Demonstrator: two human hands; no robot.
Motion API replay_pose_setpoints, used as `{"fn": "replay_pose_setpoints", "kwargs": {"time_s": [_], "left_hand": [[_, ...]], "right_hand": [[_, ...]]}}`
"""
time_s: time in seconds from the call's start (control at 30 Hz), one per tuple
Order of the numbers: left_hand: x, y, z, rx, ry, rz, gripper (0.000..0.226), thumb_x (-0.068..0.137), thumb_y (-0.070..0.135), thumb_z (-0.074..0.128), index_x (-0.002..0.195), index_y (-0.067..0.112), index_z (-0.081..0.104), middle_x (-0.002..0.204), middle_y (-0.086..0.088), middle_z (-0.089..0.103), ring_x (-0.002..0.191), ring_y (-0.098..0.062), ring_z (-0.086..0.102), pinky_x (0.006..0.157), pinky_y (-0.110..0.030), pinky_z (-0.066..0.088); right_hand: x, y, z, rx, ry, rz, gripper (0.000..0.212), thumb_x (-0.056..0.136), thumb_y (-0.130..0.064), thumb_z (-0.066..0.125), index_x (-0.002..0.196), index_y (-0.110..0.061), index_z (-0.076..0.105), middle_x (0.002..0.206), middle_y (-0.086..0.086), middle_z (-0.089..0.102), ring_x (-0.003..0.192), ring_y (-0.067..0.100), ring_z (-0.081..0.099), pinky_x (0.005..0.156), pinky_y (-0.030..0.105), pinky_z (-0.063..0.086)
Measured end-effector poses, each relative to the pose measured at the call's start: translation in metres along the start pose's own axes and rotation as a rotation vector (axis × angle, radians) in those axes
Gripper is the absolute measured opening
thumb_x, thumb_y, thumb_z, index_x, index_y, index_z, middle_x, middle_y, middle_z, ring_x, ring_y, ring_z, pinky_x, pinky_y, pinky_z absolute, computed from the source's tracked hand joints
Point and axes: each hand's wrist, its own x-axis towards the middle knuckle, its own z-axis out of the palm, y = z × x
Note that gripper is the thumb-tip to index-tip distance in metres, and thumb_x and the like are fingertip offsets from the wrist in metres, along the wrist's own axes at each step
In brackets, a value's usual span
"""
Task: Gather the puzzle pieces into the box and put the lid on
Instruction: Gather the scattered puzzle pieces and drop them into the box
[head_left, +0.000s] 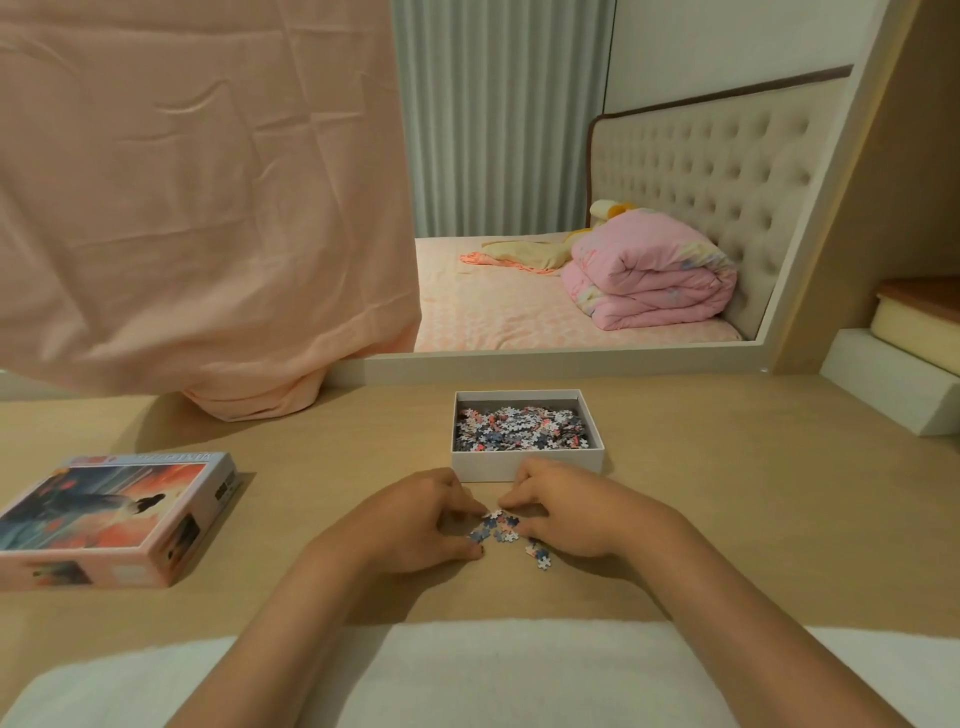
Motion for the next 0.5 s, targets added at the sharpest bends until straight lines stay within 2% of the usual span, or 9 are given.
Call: {"fn": "replay_pose_setpoints", "kwargs": {"time_s": [0.13,0.23,0.3,0.37,0.43,0.5], "left_hand": [[0.004,0.003,0.007,-0.076,0.075,0.057,0.035,0.083,0.043,0.073,0.116,0.033,0.070,0.091,0.013,0.055,0.078,0.000,0.049,0.073,-0.019,0.039],[0.003,0.003,0.003,-0.090,0.044,0.046,0.036,0.081,0.046,0.074,0.113,0.028,0.070,0.094,0.010,0.057,0.080,-0.003,0.052,0.076,-0.023,0.045],[0.001,0.000,-0.001,-0.045,0.010,0.033,0.035,0.081,0.044,0.073,0.112,0.028,0.068,0.097,0.009,0.056,0.080,-0.005,0.052,0.078,-0.027,0.047],[-0.001,-0.002,-0.003,-0.012,-0.005,0.015,0.035,0.083,0.042,0.072,0.118,0.036,0.067,0.098,0.012,0.054,0.081,-0.003,0.051,0.076,-0.022,0.044],[0.000,-0.002,-0.001,-0.025,0.018,0.003,0.035,0.085,0.039,0.072,0.119,0.036,0.068,0.098,0.013,0.057,0.084,-0.004,0.052,0.078,-0.022,0.044],[0.003,0.000,0.002,-0.052,0.050,0.000,0.033,0.085,0.037,0.073,0.118,0.034,0.070,0.097,0.013,0.062,0.084,-0.005,0.054,0.079,-0.024,0.046]], "right_hand": [[-0.007,0.007,-0.005,0.133,0.027,0.010,0.031,0.092,-0.027,0.069,0.123,-0.028,0.071,0.102,-0.017,0.061,0.089,0.001,0.056,0.087,0.022,0.046],[-0.016,0.015,-0.006,0.197,-0.011,0.061,0.048,0.075,-0.035,0.084,0.118,-0.021,0.069,0.103,-0.003,0.066,0.079,0.004,0.054,0.082,0.030,0.049],[-0.018,0.016,-0.005,0.138,-0.043,0.088,0.057,0.071,-0.038,0.085,0.118,-0.012,0.066,0.108,0.006,0.064,0.089,0.017,0.059,0.086,0.038,0.050],[-0.017,0.016,-0.002,0.167,-0.029,0.094,0.055,0.073,-0.038,0.085,0.122,-0.019,0.067,0.102,-0.001,0.064,0.093,0.015,0.060,0.083,0.032,0.052],[-0.012,0.012,0.000,0.230,0.028,0.101,0.050,0.075,-0.035,0.085,0.122,-0.026,0.070,0.093,-0.012,0.065,0.084,0.005,0.060,0.074,0.022,0.047],[-0.006,0.010,0.003,0.258,0.076,0.107,0.041,0.076,-0.032,0.085,0.115,-0.026,0.073,0.087,-0.011,0.067,0.078,0.004,0.061,0.073,0.023,0.049]]}}
